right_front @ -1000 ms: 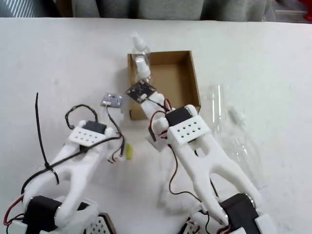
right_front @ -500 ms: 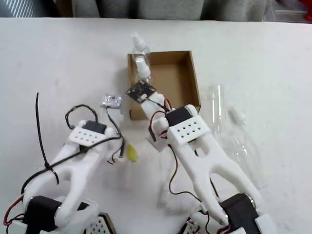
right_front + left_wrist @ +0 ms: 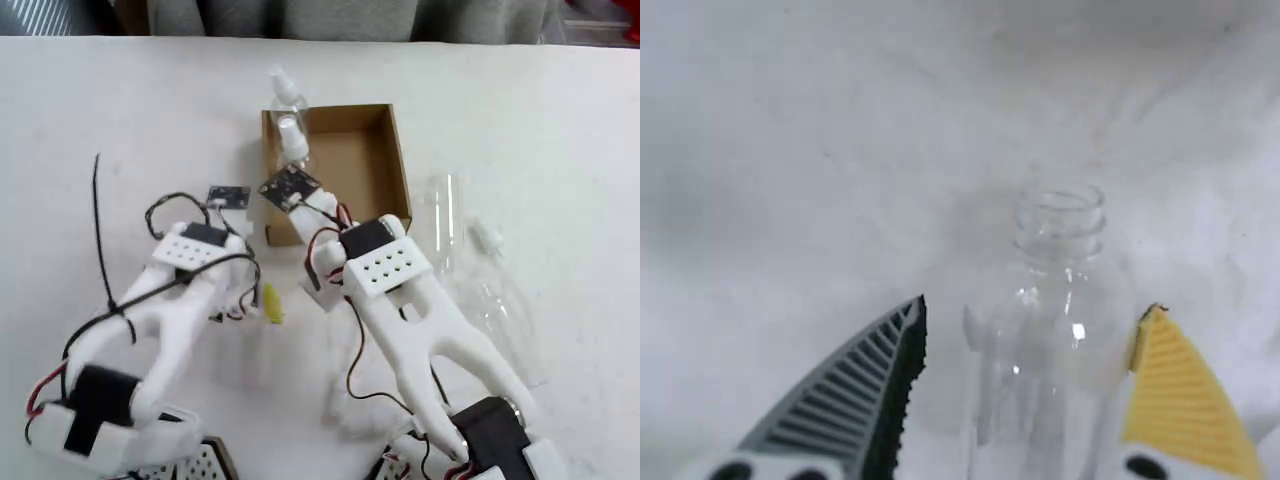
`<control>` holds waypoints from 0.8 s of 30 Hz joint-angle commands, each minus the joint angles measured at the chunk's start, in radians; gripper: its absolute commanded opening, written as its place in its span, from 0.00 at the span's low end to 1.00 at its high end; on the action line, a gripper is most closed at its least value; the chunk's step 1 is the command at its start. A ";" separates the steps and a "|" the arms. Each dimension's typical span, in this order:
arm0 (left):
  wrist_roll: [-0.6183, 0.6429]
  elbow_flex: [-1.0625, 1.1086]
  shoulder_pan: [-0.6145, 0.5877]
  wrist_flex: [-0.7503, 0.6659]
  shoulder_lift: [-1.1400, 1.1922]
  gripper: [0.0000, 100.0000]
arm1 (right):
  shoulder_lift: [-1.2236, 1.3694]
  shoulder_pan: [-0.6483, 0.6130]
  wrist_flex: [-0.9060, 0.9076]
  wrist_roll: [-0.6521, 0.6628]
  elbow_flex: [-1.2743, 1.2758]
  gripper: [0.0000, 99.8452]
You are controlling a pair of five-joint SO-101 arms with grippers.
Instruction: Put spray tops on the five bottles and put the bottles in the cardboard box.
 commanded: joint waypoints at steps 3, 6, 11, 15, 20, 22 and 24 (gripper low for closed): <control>0.012 -0.115 -0.004 0.037 0.140 0.32 | -0.015 0.013 0.005 0.009 -0.051 0.02; 0.012 -0.104 -0.001 0.034 0.140 0.32 | -0.015 0.013 0.005 0.009 -0.051 0.02; 0.012 -0.094 -0.001 -0.009 0.145 0.30 | -0.015 0.013 0.005 0.009 -0.051 0.02; 0.005 -0.094 -0.002 -0.060 0.147 0.14 | -0.015 0.013 0.007 0.009 -0.051 0.02; 0.003 -0.092 -0.004 -0.060 0.142 0.02 | -0.016 0.018 0.010 0.009 -0.051 0.02; 0.003 -0.092 -0.013 -0.057 0.139 0.02 | -0.021 0.044 0.030 0.009 -0.061 0.02; -0.041 -0.094 -0.033 -0.057 0.137 0.02 | -0.039 0.081 0.082 0.009 -0.091 0.02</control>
